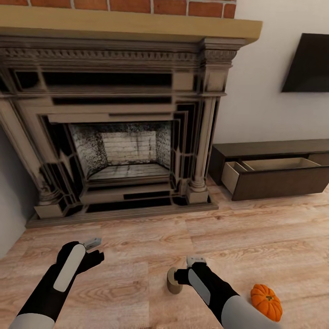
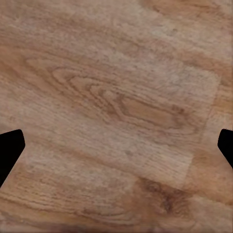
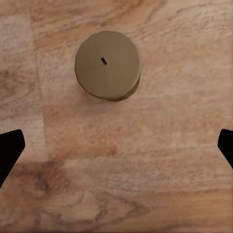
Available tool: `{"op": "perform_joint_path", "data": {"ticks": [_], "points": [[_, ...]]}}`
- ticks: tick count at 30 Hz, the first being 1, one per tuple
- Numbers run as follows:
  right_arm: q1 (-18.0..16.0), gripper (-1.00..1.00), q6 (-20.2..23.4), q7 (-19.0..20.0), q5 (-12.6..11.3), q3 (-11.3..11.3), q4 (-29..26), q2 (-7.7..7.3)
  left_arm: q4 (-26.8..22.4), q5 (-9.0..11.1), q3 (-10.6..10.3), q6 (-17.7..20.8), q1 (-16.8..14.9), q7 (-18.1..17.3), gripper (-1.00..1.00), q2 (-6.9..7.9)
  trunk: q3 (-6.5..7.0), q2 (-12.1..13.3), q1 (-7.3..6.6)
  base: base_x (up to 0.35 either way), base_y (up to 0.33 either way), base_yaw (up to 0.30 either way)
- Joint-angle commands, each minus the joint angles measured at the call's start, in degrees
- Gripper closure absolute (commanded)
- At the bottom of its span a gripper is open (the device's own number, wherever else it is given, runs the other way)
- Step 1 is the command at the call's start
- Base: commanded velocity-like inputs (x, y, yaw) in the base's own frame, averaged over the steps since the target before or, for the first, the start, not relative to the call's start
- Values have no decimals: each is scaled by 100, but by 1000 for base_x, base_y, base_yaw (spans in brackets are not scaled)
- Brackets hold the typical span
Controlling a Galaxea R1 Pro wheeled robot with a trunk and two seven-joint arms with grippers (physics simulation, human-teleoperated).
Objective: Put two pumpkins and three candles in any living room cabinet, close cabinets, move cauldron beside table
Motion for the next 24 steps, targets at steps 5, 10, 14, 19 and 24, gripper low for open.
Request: {"op": "perform_joint_path", "data": {"ticks": [5, 10, 14, 19, 24], "points": [[-5, -100, 9, -53, -62, 38, -3, -4, -6, 66, 3, 17, -3, 49, -100, 1, -117, -10, 11, 0, 0, 0], [-5, -100, 11, -51, -61, 38, 0, -4, -33, 87, 33, 19, -3, 33, -100, 16, -117, -10, 11, 0, 0, 0], [-5, -100, 13, -51, -60, 38, 0, -4, -74, 141, 74, 30, -3, -15, -100, 23, -117, -10, 11, 0, 0, 0], [-5, -100, 13, -51, -61, 38, 0, -4, -93, 732, 282, 88, 1, -883, -100, 250, -117, -10, 11, 13, 0, 0], [-5, -100, 15, -51, -61, 38, 0, -4, -14, 1267, 525, 106, 10, -1771, -100, 843, -117, -10, 11, 212, 49, 0]]}}
